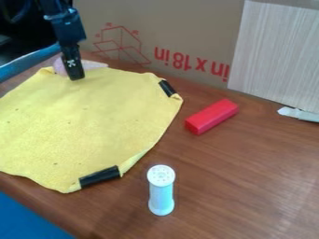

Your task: Putting the object on the cloth on the left edge

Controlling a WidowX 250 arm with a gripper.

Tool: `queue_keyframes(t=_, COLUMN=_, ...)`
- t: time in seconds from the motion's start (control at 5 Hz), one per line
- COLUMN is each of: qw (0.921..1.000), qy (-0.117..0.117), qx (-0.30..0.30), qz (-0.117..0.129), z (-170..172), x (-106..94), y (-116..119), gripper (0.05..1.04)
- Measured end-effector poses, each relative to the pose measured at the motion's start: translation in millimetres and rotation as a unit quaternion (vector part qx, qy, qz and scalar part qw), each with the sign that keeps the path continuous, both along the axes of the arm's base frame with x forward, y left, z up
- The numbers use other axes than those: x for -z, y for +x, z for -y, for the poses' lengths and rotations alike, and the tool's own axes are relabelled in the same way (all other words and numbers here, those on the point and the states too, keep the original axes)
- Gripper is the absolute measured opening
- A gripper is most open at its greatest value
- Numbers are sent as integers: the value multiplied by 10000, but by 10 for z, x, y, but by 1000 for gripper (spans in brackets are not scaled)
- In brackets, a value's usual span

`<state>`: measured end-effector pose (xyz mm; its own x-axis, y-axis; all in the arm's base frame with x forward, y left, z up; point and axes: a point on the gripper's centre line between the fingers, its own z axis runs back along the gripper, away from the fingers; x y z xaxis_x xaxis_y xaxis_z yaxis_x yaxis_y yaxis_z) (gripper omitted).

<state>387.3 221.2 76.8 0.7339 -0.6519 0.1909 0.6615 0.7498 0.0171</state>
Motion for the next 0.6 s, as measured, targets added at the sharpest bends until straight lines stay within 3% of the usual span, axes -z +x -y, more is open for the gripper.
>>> queue_keyframes(t=0.2, qw=9999, qy=9, qx=106, qz=26, z=9, x=7, y=7, gripper=858)
queue_keyframes(t=0.4, qw=9995, qy=-36, qx=303, qz=-54, z=90, x=62, y=-6, gripper=1011)
queue_keyframes(t=0.6, qw=9990, qy=-71, qx=438, qz=3, z=164, x=12, y=-9, gripper=1007)
